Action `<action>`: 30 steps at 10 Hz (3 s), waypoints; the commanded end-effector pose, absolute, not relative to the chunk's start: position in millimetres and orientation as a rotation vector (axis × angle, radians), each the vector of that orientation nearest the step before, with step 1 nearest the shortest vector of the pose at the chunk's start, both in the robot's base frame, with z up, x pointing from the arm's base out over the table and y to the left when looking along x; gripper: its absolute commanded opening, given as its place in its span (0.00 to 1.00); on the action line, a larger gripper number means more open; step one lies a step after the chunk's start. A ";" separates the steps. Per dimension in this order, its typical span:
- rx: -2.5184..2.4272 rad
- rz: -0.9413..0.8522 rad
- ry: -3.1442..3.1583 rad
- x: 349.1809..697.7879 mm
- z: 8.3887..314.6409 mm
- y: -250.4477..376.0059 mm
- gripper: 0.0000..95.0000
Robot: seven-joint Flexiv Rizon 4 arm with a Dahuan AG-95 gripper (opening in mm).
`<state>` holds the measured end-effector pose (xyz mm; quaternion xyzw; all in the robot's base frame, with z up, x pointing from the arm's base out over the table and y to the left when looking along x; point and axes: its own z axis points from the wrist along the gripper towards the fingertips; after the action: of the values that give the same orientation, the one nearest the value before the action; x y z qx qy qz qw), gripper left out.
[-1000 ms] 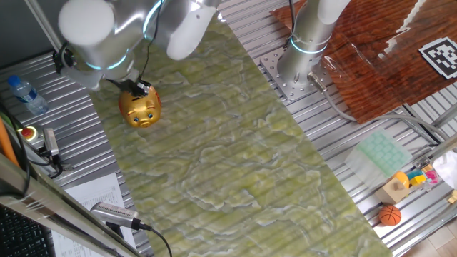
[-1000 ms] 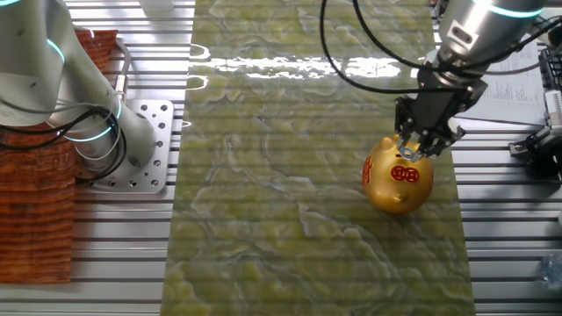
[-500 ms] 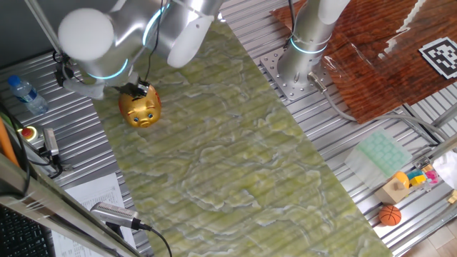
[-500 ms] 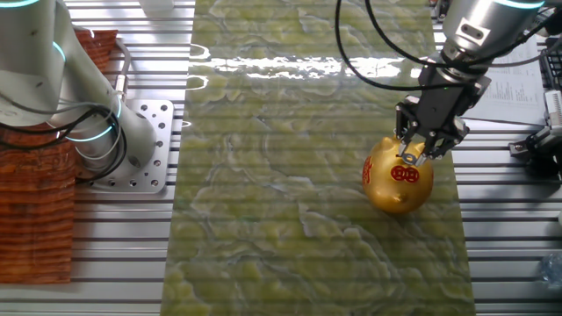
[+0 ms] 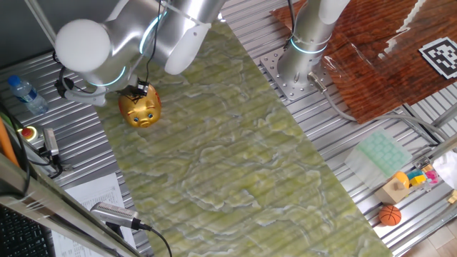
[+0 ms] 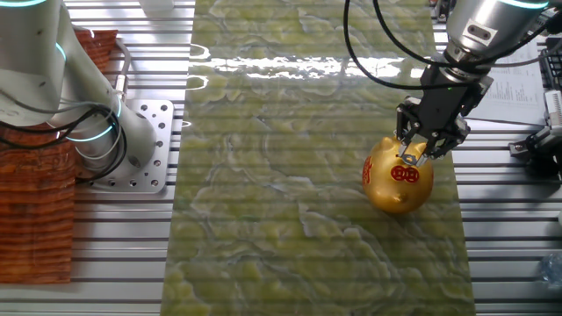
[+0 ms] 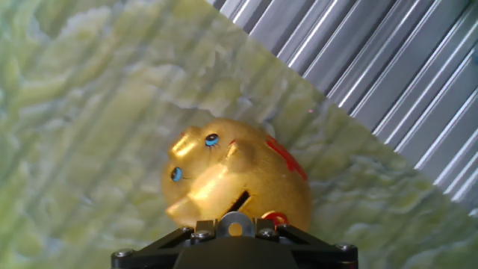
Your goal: Drop coins into a piggy bank
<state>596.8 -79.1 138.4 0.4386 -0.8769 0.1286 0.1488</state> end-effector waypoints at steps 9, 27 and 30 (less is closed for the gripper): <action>1.483 0.373 -2.331 598.8 136.9 -74.7 0.00; 1.554 0.469 -2.153 598.9 128.5 -72.5 0.00; 1.559 0.486 -2.125 598.4 128.4 -71.9 0.00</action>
<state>598.4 -71.8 129.1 0.5668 -0.7708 0.1775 0.2302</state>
